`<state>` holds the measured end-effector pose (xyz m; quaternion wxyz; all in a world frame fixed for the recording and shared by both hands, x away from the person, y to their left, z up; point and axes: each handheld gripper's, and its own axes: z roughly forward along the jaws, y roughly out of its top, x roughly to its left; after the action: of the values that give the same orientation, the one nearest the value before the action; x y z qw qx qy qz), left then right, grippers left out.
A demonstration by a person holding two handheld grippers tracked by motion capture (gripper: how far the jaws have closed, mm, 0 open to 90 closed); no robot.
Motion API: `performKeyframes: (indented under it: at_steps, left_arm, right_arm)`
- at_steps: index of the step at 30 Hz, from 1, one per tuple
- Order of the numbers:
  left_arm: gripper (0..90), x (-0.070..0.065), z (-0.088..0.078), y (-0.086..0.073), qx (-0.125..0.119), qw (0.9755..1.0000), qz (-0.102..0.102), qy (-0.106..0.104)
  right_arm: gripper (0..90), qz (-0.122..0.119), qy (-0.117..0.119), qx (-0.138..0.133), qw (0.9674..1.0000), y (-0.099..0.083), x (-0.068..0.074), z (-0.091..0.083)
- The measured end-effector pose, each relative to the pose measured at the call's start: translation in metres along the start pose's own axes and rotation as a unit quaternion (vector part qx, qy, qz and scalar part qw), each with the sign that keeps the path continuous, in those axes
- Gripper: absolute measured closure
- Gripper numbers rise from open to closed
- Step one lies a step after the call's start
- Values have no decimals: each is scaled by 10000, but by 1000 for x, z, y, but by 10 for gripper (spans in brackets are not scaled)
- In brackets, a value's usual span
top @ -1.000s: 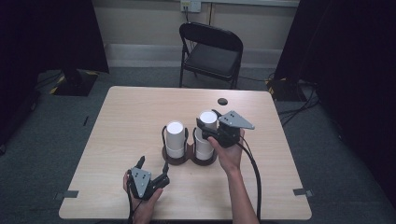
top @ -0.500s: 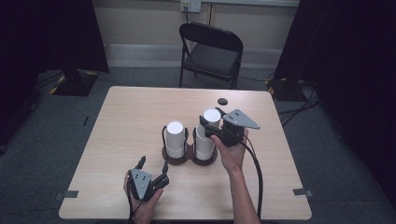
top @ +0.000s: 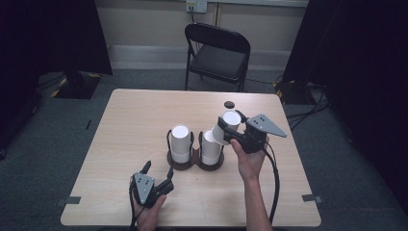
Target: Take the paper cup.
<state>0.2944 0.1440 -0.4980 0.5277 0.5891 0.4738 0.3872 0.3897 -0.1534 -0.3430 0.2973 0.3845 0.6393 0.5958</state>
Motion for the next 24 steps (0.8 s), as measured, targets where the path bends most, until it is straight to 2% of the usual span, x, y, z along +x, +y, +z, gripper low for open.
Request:
performKeyframes:
  at_steps: [1, 5, 10, 13, 16, 19, 21, 23, 24]
  left_arm:
    - [205, 1, 0, 0, 29, 10000, -36, -70]
    - [206, 2, 2, 1, 129, 9998, -90, -130]
    - [181, 3, 1, 2, 96, 9995, -144, -258]
    - [156, 4, 0, 3, 59, 9988, -170, -447]
    - [211, 3, 0, 5, 85, 9981, -203, -571]
    - [196, 0, 1, 8, -3, 9971, -291, -703]
    - [194, -3, 2, 10, -9, 9965, -275, -786]
    - [195, -6, 1, 15, -103, 9946, -362, -972]
    - [200, -7, 1, 17, -97, 9944, -317, -1004]
  right_arm:
    - [340, 80, 21, -25, 10000, 0, -1, -3]
    - [340, 316, 63, 0, 9995, -2, -5, -12]
    - [340, 493, 150, 26, 9987, -7, -6, -21]
    - [340, 644, 219, -8, 9977, -9, -4, -26]
    - [340, 858, 257, 3, 9960, -12, -2, -31]
    - [340, 1038, 293, 35, 9942, -16, 0, -35]
    - [340, 1185, 364, 23, 9923, -20, 1, -37]
    - [340, 1282, 443, 65, 9907, -24, 2, -38]
    - [340, 1302, 463, 101, 9904, -26, 3, -40]
